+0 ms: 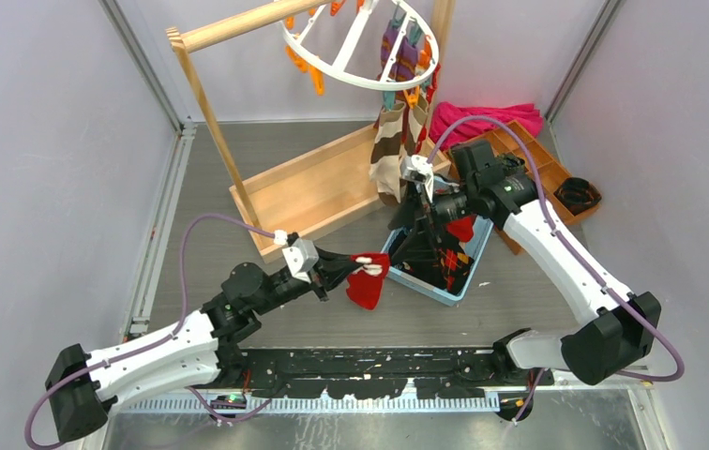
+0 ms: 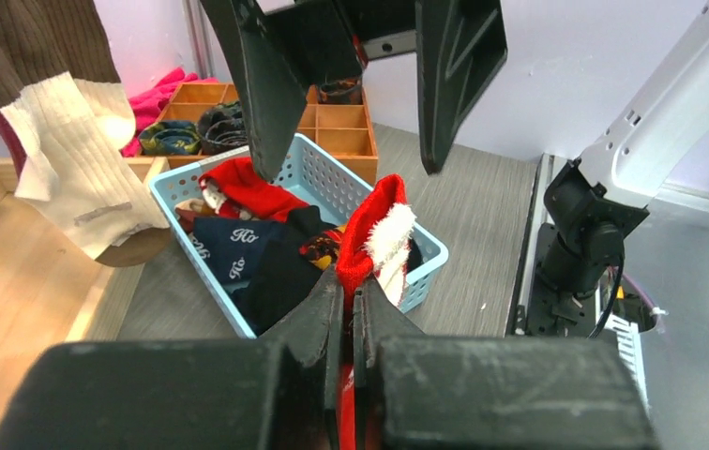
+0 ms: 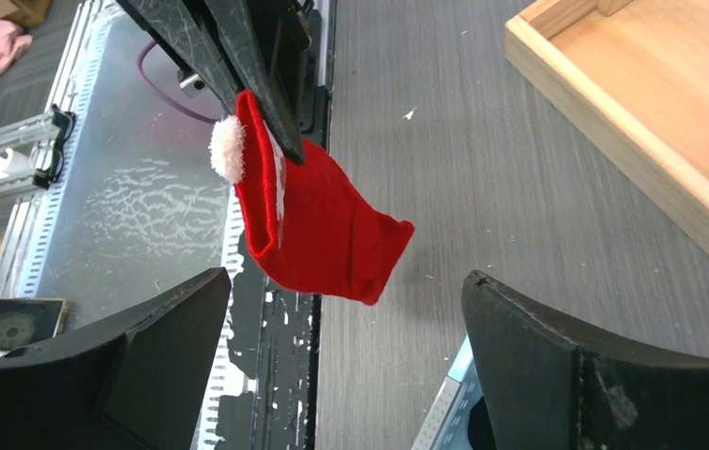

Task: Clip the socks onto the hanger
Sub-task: Adjust the sock.

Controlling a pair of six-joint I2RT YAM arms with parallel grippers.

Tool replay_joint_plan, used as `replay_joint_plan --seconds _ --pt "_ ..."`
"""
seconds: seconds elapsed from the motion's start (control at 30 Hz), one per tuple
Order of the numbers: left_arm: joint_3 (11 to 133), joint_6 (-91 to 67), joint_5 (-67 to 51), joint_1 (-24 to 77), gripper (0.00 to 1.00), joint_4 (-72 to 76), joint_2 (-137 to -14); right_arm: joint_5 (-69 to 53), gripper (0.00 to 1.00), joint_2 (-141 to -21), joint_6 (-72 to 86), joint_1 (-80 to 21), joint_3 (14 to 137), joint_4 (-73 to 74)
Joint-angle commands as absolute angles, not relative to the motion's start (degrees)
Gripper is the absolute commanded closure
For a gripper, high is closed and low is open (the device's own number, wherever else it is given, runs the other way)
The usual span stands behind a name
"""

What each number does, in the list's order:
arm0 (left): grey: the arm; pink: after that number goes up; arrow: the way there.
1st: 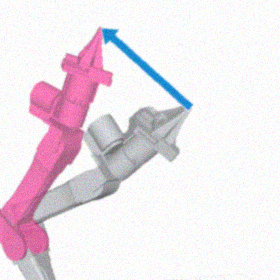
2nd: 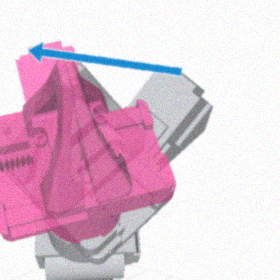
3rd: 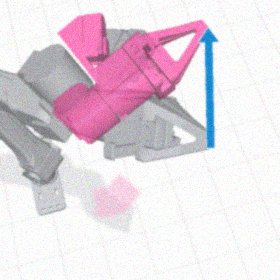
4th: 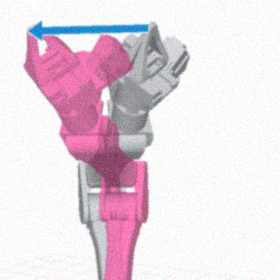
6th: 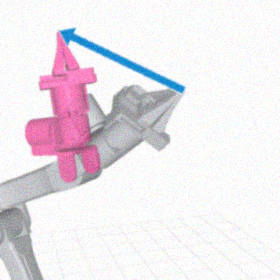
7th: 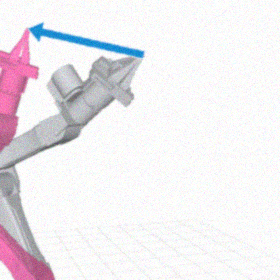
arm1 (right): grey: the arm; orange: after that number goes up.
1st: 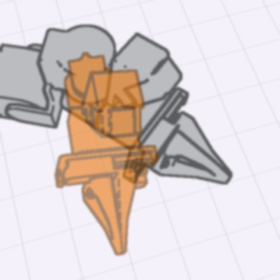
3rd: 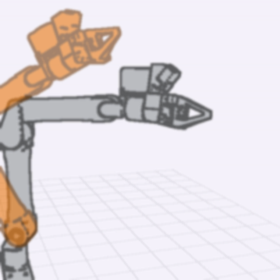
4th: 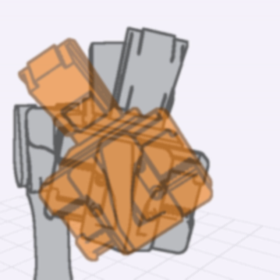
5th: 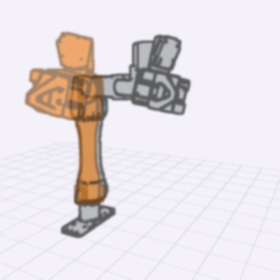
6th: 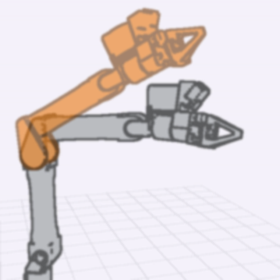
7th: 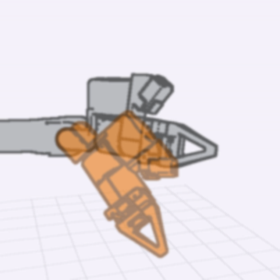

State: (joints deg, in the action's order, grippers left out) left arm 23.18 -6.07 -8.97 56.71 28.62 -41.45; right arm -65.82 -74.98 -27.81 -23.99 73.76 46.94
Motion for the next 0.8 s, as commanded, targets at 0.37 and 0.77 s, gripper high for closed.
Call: replay_joint_plan --seconds 0.37,0.77 --pt "26.66 -14.45 -3.23 56.51 1.0 40.66 -47.05 -68.98 0.08 -72.95 -30.41 -27.68 70.32 42.93" --pt "25.88 -17.78 -2.88 56.51 1.0 44.07 -48.57 -69.13 0.59 -72.77 -21.31 -28.84 68.27 33.81"
